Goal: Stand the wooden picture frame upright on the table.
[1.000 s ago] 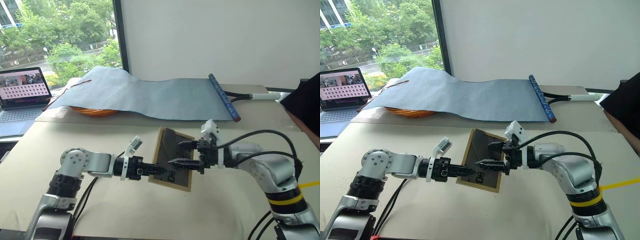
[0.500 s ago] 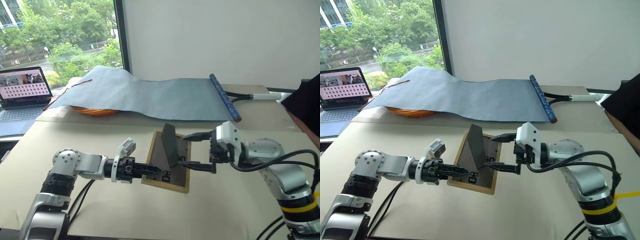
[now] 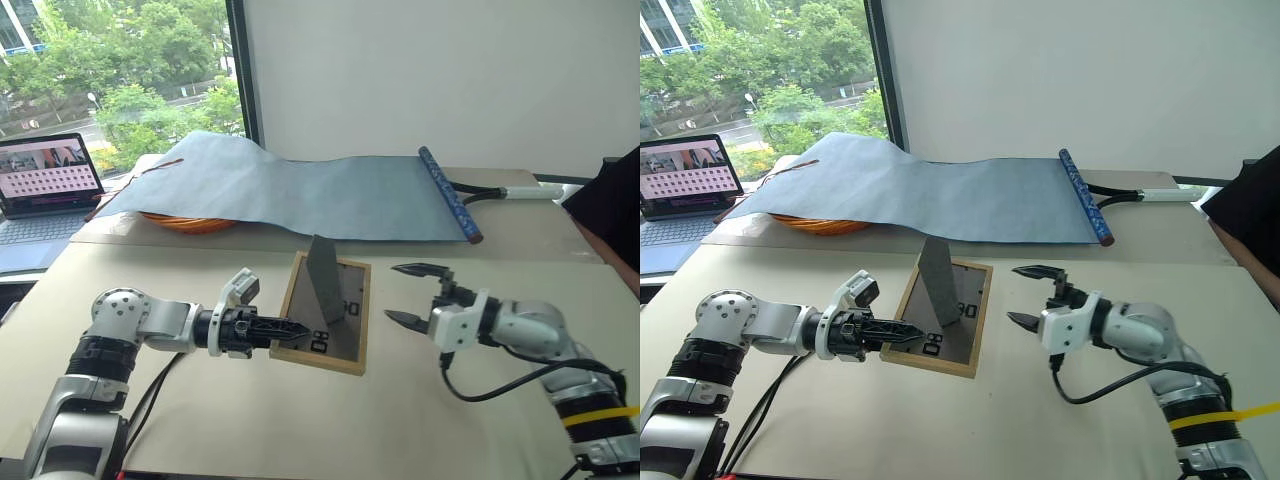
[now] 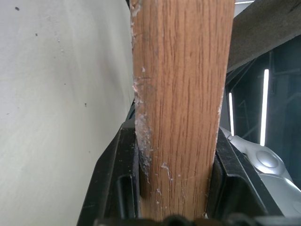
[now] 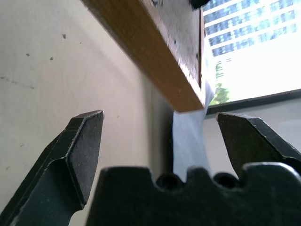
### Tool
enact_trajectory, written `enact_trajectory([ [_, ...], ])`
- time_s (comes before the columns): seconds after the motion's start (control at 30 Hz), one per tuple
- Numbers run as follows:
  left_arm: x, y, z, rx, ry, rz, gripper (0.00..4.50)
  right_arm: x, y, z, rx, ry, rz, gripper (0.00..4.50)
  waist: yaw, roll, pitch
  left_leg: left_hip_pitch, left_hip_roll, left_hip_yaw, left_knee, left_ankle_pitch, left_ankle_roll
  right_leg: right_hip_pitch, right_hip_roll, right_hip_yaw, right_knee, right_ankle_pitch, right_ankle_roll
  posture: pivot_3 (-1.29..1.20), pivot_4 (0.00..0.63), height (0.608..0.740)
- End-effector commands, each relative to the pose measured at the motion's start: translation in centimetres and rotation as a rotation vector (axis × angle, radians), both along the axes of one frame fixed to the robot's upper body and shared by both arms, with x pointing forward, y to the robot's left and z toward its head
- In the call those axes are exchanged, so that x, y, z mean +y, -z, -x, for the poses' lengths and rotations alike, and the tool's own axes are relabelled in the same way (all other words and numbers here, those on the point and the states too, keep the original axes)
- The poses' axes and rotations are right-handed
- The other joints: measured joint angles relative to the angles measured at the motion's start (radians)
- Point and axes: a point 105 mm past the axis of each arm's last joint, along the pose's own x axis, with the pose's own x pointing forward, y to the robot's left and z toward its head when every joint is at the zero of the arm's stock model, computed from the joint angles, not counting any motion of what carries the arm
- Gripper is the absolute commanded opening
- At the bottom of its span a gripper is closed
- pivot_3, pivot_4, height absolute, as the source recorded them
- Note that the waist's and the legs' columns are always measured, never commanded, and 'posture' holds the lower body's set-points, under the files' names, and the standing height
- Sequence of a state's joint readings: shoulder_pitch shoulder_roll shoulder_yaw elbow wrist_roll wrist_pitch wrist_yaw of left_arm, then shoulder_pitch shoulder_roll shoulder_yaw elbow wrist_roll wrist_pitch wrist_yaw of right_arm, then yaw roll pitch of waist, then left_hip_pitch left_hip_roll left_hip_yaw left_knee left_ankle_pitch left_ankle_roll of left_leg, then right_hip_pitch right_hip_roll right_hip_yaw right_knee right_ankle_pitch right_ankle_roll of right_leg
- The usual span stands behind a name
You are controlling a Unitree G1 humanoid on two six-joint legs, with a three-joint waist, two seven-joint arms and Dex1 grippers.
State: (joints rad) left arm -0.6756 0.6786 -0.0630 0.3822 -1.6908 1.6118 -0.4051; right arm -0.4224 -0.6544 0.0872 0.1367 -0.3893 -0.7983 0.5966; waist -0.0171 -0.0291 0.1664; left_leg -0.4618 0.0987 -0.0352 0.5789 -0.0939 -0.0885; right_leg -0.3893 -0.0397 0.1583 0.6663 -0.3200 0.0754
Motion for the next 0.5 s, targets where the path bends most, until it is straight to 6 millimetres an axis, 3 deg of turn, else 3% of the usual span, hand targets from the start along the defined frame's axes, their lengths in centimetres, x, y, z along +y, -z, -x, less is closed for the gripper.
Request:
enact_trajectory([
  [0.03,-0.6,-1.7,0.1,-0.055,0.041,0.041,1.15,1.6,-1.6,0.5,-0.151,-0.054,-0.047,4.45,0.002,0.000,0.000,0.000,0.000,-0.001,0.000,0.000,0.000,0.000,0.000,-0.001,0.000,0.000,0.000,0.00,0.150,0.714],
  [0.1,-0.7,-1.7,0.2,-0.063,0.048,0.033,1.15,2.2,-2.0,0.7,-0.177,-0.074,-0.081,4.45,0.002,0.000,0.000,0.000,0.000,-0.002,0.000,0.000,-0.001,0.000,0.000,-0.002,0.001,0.000,-0.001,0.00,0.150,0.714],
  [0.2,-0.8,-1.4,0.1,-0.082,0.044,0.008,1.15,2.8,-2.1,0.9,-0.178,-0.090,-0.112,3.78,0.002,0.000,0.000,0.000,0.000,-0.003,0.000,0.001,-0.001,0.001,0.000,-0.003,0.001,0.000,-0.001,0.00,0.150,0.714],
  [0.37,-0.6,-0.8,0.1,-0.118,0.018,-0.029,1.15,2.6,-2.5,0.9,-0.169,-0.088,-0.156,2.11,0.002,0.000,0.000,0.000,0.000,-0.004,0.000,0.002,-0.001,0.002,0.000,-0.005,0.001,0.001,-0.001,0.00,0.150,0.714],
  [0.43,-0.5,-0.9,0.2,-0.154,0.004,-0.040,2.17,2.3,-2.7,0.8,-0.154,-0.081,-0.173,1.85,0.002,0.000,0.000,0.000,0.000,-0.005,0.000,0.002,-0.001,0.002,0.000,-0.005,0.002,0.001,-0.001,0.00,0.150,0.714],
  [0.5,-0.1,-1.4,-0.2,-0.241,-0.046,-0.034,2.87,1.9,-2.9,0.4,-0.122,-0.060,-0.215,1.51,0.002,-0.001,0.000,0.000,0.000,-0.006,0.000,0.002,-0.001,0.002,0.000,-0.006,0.003,0.001,-0.002,0.00,0.150,0.714],
])
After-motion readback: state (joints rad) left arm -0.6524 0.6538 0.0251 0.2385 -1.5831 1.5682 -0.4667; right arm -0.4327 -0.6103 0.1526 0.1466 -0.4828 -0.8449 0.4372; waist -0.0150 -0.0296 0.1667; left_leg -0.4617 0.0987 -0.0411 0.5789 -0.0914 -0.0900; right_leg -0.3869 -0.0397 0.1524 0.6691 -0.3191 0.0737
